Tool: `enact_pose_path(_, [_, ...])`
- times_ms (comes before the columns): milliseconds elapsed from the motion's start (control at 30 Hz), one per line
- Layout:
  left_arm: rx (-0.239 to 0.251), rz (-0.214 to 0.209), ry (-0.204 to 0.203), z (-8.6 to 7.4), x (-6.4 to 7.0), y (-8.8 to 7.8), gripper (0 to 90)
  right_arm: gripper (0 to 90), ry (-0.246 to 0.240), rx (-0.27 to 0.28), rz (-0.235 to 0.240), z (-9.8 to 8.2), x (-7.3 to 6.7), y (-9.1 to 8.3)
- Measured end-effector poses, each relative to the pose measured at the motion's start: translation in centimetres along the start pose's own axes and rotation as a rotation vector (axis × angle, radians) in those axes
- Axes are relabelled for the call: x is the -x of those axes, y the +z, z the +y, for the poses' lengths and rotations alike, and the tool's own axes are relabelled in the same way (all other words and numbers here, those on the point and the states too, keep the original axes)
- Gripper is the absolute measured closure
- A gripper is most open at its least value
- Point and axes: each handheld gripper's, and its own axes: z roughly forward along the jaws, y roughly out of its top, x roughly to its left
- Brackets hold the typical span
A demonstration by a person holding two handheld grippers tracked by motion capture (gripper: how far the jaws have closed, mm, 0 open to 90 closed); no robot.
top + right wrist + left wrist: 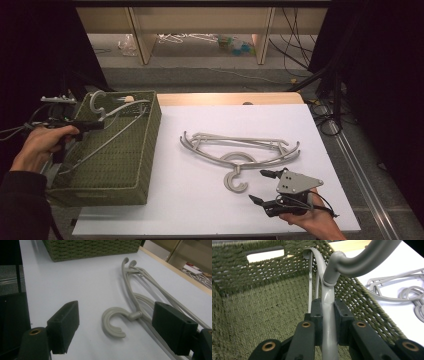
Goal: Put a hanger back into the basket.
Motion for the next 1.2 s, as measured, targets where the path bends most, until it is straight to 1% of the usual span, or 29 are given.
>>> enact_pose_path(33, [-0.008,-0.005,-0.005,-0.3,-0.4,0.4,78.8,23.0,-0.002,0.0,-0.001,0.0,0.0,0.0])
enact_pose_path(100, [0.005,-0.019,-0.027,-0.8,-0.7,0.8,78.7,23.0,-0.001,0.001,0.001,0.0,0.0,0.0])
enact_pose_path(200, [-0.005,-0.02,-0.034,-1.3,-1.2,1.1,78.7,23.1,-0.001,0.0,0.002,0.0,0.0,0.0])
enact_pose_path(267, [-0.022,-0.009,-0.057,-2.2,-1.7,1.8,78.7,23.1,-0.003,-0.001,0.002,0.0,0.0,0.0])
enact_pose_path(300, [-0.022,-0.009,-0.057,-2.2,-1.7,1.8,78.6,23.1,-0.003,-0.002,0.003,0.0,0.0,0.0])
enact_pose_path(333, [-0.025,-0.009,-0.071,-2.6,-2.0,2.2,78.6,23.1,-0.003,-0.002,0.003,0.0,0.0,0.0])
enact_pose_path(367, [-0.047,0.008,-0.062,-3.0,-2.3,2.4,77.9,23.2,-0.004,0.001,0.004,0.0,-0.1,0.0])
enact_pose_path(400, [-0.058,0.025,-0.065,-3.2,-2.4,2.5,77.3,23.2,-0.005,0.0,0.005,0.0,0.0,0.0])
enact_pose_path(433, [-0.058,0.025,-0.065,-3.2,-2.4,2.5,76.7,23.2,-0.005,0.0,0.005,0.0,0.0,0.0])
enact_pose_path(500, [-0.069,0.041,-0.071,-3.6,-2.8,2.4,76.0,23.2,-0.005,-0.001,0.008,0.1,-0.1,0.1])
enact_pose_path(533, [-0.077,0.081,-0.073,-3.9,-3.0,2.4,75.5,23.2,-0.007,0.001,0.011,0.1,-0.1,0.1])
enact_pose_path(600, [-0.082,0.088,-0.074,-4.1,-3.0,2.4,75.2,23.2,-0.007,0.002,0.011,0.1,-0.1,0.2])
enact_pose_path(633, [-0.088,0.102,-0.08,-4.2,-3.1,2.5,74.9,23.2,-0.004,-0.008,0.014,0.1,-0.1,0.1])
enact_pose_path(667, [-0.114,0.136,-0.057,-4.2,-3.2,2.5,74.4,23.2,-0.004,-0.009,0.014,0.1,-0.1,0.1])
enact_pose_path(700, [-0.114,0.136,-0.057,-4.2,-3.2,2.5,72.9,23.2,-0.004,-0.001,0.008,0.0,-0.1,0.2])
enact_pose_path(733, [-0.125,0.186,-0.041,-4.1,-3.2,2.3,71.0,23.1,-0.004,-0.002,0.008,0.0,-0.1,0.2])
enact_pose_path(767, [-0.125,0.186,-0.041,-4.1,-3.2,2.3,70.2,23.1,-0.004,-0.002,0.008,0.0,-0.1,0.2])
enact_pose_path(800, [-0.103,0.197,-0.066,-4.1,-3.4,2.0,67.0,22.9,-0.004,-0.006,0.01,0.0,-0.1,0.2])
enact_pose_path(833, [-0.09,0.209,-0.075,-4.1,-3.3,1.9,64.0,23.0,-0.004,-0.006,0.009,0.0,-0.1,0.2])
enact_pose_path(867, [-0.09,0.209,-0.075,-4.1,-3.3,1.9,62.8,23.0,-0.004,-0.006,0.009,0.0,-0.1,0.2])
enact_pose_path(933, [-0.061,0.196,-0.087,-4.0,-2.9,1.1,56.4,22.9,-0.003,-0.006,0.008,-0.1,0.0,0.2])
enact_pose_path(967, [-0.03,0.201,-0.092,-3.9,-2.5,0.9,54.6,22.9,-0.008,-0.011,0.011,-0.1,0.1,0.2])
enact_pose_path(1000, [0.026,0.209,-0.111,-3.9,-2.1,0.7,53.4,22.8,-0.001,-0.013,0.012,-0.1,0.1,0.2])
enact_pose_path(1033, [0.026,0.209,-0.111,-3.9,-2.1,0.7,51.8,22.8,-0.001,-0.013,0.012,-0.1,0.1,0.2])
enact_pose_path(1067, [0.063,0.214,-0.113,-3.7,-1.7,0.2,51.8,22.9,0.0,-0.005,0.007,-0.2,0.0,0.3])
enact_pose_path(1100, [0.093,0.22,-0.106,-3.6,-1.0,-0.3,46.6,22.7,0.006,-0.006,0.006,-0.2,0.1,0.3])
enact_pose_path(1133, [0.093,0.22,-0.106,-3.6,-1.0,-0.3,45.4,22.7,0.006,-0.006,0.006,-0.2,0.1,0.3])
enact_pose_path(1167, [0.128,0.22,-0.103,-3.5,-0.1,-0.7,43.5,22.7,0.005,-0.01,0.007,-0.3,0.0,0.4])
enact_pose_path(1200, [0.128,0.22,-0.103,-3.5,-0.1,-0.7,42.4,22.7,0.004,-0.01,0.005,-0.3,0.0,0.4])
